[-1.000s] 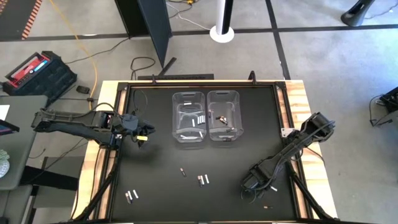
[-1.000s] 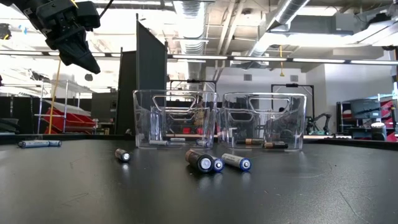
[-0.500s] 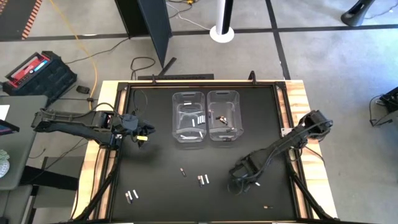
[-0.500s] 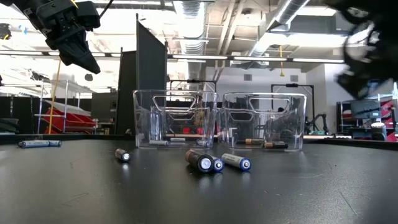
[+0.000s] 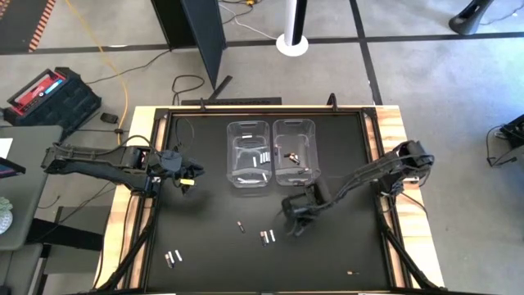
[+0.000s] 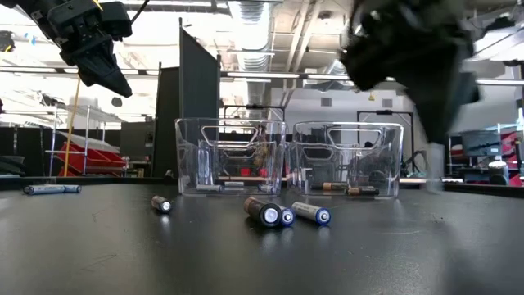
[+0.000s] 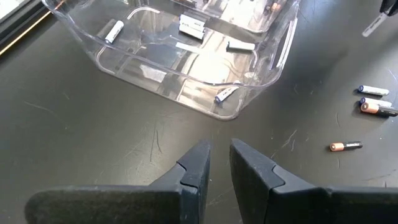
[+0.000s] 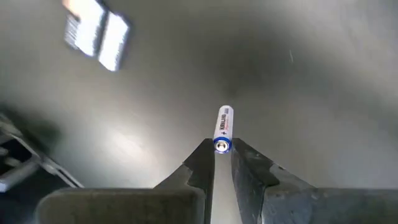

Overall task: Sort batteries
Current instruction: Put the white battery into the left transparent bin, then put the black battery into the right transparent bin

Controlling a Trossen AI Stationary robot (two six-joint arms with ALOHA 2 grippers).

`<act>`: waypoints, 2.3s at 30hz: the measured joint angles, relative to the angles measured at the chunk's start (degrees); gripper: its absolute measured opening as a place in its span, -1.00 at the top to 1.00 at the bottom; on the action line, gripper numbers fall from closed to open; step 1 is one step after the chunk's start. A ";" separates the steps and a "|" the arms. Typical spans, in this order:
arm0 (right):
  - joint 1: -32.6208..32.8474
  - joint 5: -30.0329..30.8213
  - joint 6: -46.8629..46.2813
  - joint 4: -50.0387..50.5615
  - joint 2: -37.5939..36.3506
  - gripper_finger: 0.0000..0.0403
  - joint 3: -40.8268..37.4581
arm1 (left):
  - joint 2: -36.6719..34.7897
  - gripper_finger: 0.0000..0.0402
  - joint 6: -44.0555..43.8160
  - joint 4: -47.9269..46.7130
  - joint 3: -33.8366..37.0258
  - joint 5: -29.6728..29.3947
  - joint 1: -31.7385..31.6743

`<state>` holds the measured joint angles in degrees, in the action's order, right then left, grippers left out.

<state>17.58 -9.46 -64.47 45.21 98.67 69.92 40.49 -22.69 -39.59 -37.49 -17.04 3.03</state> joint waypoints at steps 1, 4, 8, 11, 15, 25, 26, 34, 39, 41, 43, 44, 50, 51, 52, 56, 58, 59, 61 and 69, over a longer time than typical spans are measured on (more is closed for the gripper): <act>-0.61 0.47 0.33 -0.77 0.00 0.65 0.46 | -0.01 0.72 0.00 0.00 0.00 0.00 0.00; -2.48 1.63 1.25 -3.28 0.00 0.65 1.43 | 0.00 0.72 0.00 0.00 0.02 0.00 0.00; -5.05 2.06 2.18 -7.06 0.00 0.65 2.37 | 0.00 0.72 0.00 0.00 0.00 0.00 0.00; -6.75 2.09 4.16 -10.32 0.00 0.65 3.24 | 0.00 0.72 0.00 0.00 0.00 0.00 0.00; -8.92 2.09 7.71 -12.79 0.00 0.65 6.07 | 0.00 0.72 0.00 0.00 0.00 0.00 0.00; -17.60 2.06 19.58 -12.77 0.00 0.65 14.89 | -0.02 0.72 0.00 0.00 0.00 0.00 0.00; -18.79 2.06 20.87 -12.81 0.00 0.65 15.65 | 0.00 0.72 0.00 0.02 0.00 0.00 0.00; -28.58 2.06 30.07 -13.85 0.00 0.65 18.61 | 0.00 0.72 0.00 0.09 0.01 -1.56 0.00; -32.82 1.98 34.53 -17.75 1.25 0.65 18.74 | 0.00 0.72 0.00 0.11 0.01 -5.46 -0.02; -33.87 1.19 35.74 -18.60 2.72 0.65 18.69 | 0.00 0.72 0.00 0.28 0.01 -6.36 -0.02; -34.33 -1.01 37.64 -19.57 5.46 0.65 19.60 | -0.02 0.72 0.00 0.76 0.02 -6.79 -0.02; -34.40 -1.80 38.94 -19.05 6.91 0.65 20.54 | -0.01 0.72 0.00 0.75 0.02 -6.97 -0.02; -34.61 -2.44 44.75 -10.78 16.73 0.65 30.34 | -0.02 0.72 -0.55 0.72 0.02 -7.52 -0.11; -34.63 -2.45 45.69 -9.78 18.36 0.65 32.05 | 0.00 0.72 -0.57 0.72 0.02 -7.52 -0.11; -34.66 -2.44 46.54 -8.53 19.99 0.65 33.71 | -0.02 0.72 -0.62 0.72 0.02 -7.58 -0.11; -34.31 -2.44 50.21 -1.98 26.73 0.65 40.61 | -0.02 0.72 -1.90 0.63 0.02 -7.67 -0.11; -34.06 -2.44 51.39 1.38 29.56 0.65 43.76 | -0.02 0.72 -2.23 0.46 0.02 -7.67 -0.11; -34.03 -2.44 51.95 3.05 30.86 0.65 45.23 | -0.02 0.72 -2.50 0.46 0.02 -7.67 -0.11; -34.03 -2.44 53.35 5.95 33.06 0.65 47.80 | -0.02 0.72 -3.35 0.44 0.02 -7.67 -0.11; -34.11 -2.42 54.65 8.61 35.61 0.65 51.75 | -0.02 0.72 -4.16 0.44 0.02 -7.67 -0.13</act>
<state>-16.53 -11.88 -9.82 53.82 134.29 121.67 40.47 -26.85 -39.16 -37.47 -24.71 2.90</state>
